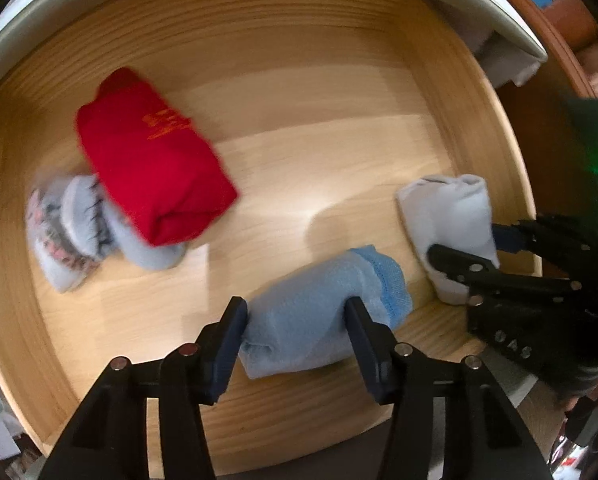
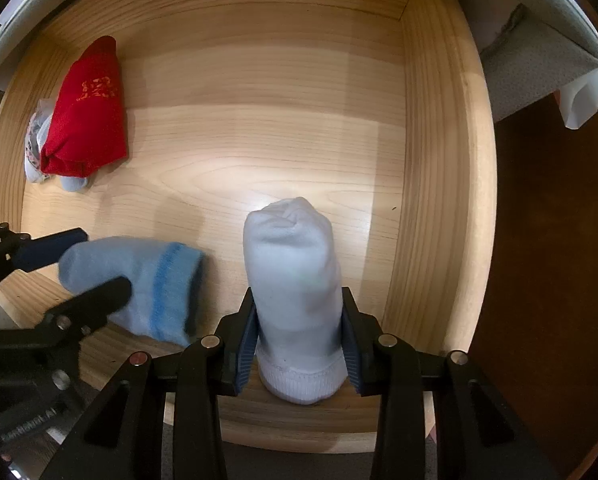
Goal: Take underwear out of drawer
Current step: 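Move the left gripper toward the light blue rolled sock, then grasp the light blue rolled sock with the left gripper while the right holds the white sock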
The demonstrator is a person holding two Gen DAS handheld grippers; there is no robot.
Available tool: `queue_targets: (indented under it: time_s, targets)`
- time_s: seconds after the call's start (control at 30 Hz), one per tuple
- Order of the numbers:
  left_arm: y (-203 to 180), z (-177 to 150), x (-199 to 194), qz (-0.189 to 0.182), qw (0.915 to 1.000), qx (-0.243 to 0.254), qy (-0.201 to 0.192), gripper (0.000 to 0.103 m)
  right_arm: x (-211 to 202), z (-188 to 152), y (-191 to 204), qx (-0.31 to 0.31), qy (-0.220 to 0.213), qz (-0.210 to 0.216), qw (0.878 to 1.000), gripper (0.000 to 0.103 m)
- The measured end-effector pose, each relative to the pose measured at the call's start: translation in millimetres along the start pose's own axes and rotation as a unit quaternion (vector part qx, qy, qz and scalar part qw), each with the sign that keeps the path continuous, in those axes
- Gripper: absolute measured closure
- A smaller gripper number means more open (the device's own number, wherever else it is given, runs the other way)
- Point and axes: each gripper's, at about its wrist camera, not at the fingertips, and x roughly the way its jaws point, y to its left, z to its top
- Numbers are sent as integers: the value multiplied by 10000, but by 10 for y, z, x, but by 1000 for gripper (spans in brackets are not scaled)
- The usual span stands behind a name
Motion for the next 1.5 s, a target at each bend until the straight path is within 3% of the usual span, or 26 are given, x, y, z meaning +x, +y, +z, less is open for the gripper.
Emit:
queue_targets:
  time_s: [0.23, 0.5, 0.6, 0.77, 0.83, 0.97, 1.07, 1.27, 1.5]
  targets:
    - [431, -161, -81, 235, 9977, -638, 61, 49, 3, 19, -7, 1, 4, -9, 10000, 68]
    - [863, -375, -218, 603, 9881, -1410, 94, 48, 7, 30, -10, -6, 8, -16, 10000, 67]
    - [874, -399, -307, 403, 9879, -1494, 104, 47, 6, 32, -15, -8, 4, -18, 10000, 67]
    - [805, -353, -507, 293, 9955, -898, 116, 45, 8, 36, -21, -2, 4, -19, 10000, 67]
    - [714, -344, -557, 289, 9977, -601, 136, 39, 7, 35, -25, -6, 2, -18, 10000, 67]
    - [644, -257, -610, 200, 9995, -139, 190, 32, 6, 39, -31, -1, 0, -13, 10000, 67]
    - [551, -192, -507, 355, 9982, 227, 436, 32, 7, 40, -36, -3, -1, -14, 10000, 66]
    - [513, -124, -156, 452, 9937, 422, 937, 32, 8, 46, -52, 4, -16, 7, 10000, 66]
    - [472, -50, 127, 302, 9942, 81, 1027, 23, 20, 47, -44, -18, 1, -14, 10000, 66]
